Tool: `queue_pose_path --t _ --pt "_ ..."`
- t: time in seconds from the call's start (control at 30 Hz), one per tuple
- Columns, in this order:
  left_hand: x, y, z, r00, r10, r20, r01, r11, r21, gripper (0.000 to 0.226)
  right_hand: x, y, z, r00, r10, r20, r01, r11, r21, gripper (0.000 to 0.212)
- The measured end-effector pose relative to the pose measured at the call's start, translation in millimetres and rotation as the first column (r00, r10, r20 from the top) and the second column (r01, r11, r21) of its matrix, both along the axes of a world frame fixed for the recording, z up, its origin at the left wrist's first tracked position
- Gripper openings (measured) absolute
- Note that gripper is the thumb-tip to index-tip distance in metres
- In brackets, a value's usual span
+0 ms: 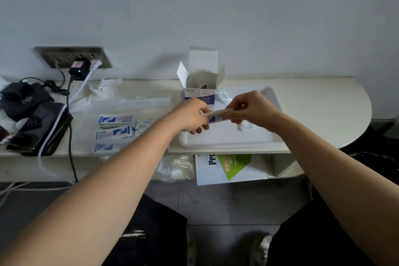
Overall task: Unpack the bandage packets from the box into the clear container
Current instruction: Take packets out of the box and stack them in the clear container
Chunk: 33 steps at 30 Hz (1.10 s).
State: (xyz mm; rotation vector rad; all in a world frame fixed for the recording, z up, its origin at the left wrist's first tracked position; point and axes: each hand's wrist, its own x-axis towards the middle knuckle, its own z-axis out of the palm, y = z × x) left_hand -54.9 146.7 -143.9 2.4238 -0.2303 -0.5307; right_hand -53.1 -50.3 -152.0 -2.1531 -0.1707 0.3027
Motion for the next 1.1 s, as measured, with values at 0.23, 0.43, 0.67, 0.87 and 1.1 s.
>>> queue_pose_path --t 0.23,0.43,0.67,0.87,1.1 --pt "-3.6 77.1 43.9 0.994 0.066 0.087 -0.068 0.998 0.016 0.014 -1.0 71.9 17.3 0.999 -0.031 0.019 0.023 0.949 0.313 0.014" --pt "-14.1 161.8 46.3 0.850 0.506 0.147 -0.490 0.861 -0.136 0.003 9.3 150.8 25.2 0.998 -0.046 0.052 0.032 0.967 0.253 0.006" --pt "-23.6 225.3 19.8 0.677 0.645 0.355 -0.698 0.715 0.034 0.028 14.8 218.4 9.7 0.978 0.103 -0.181 -0.080 0.988 0.132 0.005" --pt "-27.0 229.9 13.4 0.692 0.658 0.296 -0.694 0.719 0.024 0.020 14.0 242.6 1.4 0.939 0.145 -0.311 -0.135 0.989 0.056 0.016" --pt "-31.5 224.0 13.8 0.735 0.618 0.279 -0.656 0.752 0.065 0.010 15.7 264.1 -17.1 0.961 0.182 -0.210 -0.239 0.927 -0.290 0.023"
